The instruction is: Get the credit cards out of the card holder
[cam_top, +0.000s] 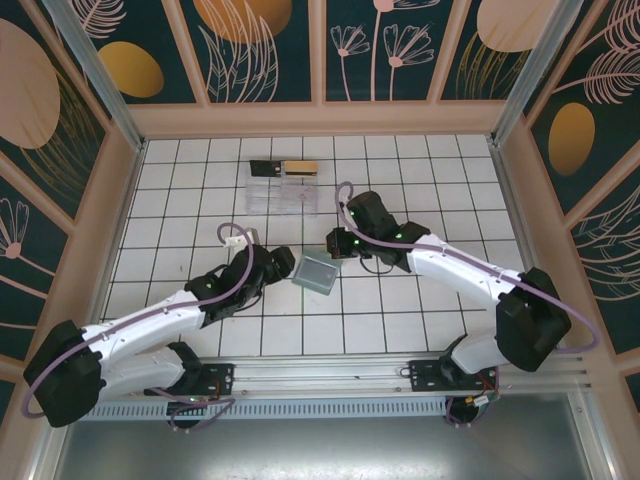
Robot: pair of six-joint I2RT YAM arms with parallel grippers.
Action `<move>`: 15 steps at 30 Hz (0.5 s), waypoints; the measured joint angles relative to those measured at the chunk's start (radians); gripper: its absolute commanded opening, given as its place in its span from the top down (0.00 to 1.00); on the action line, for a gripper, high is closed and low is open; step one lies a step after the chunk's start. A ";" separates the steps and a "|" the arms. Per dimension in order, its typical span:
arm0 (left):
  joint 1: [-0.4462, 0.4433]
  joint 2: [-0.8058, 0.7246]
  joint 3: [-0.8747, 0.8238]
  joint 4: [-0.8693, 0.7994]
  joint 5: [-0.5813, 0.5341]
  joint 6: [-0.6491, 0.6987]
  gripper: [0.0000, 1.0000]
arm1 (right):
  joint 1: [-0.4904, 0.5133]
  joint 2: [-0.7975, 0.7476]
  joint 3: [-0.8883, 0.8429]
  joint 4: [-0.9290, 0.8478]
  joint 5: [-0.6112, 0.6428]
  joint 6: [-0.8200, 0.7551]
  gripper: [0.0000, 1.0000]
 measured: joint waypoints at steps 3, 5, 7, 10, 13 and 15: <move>0.000 0.012 0.000 0.001 0.013 0.007 0.24 | -0.061 -0.022 -0.059 -0.001 0.095 0.000 1.00; 0.000 0.018 0.000 0.004 0.023 0.015 0.24 | -0.117 -0.028 -0.098 -0.005 0.175 0.001 1.00; 0.000 0.023 0.000 0.004 0.029 0.022 0.24 | -0.170 -0.028 -0.134 -0.012 0.228 0.007 1.00; 0.000 0.033 0.000 0.005 0.045 0.031 0.26 | -0.225 -0.028 -0.201 -0.011 0.276 0.024 1.00; 0.000 0.047 0.000 0.027 0.066 0.046 0.27 | -0.231 -0.031 -0.262 -0.009 0.282 0.039 1.00; 0.000 0.062 0.000 0.042 0.082 0.057 0.28 | -0.231 -0.031 -0.285 -0.005 0.277 0.050 0.95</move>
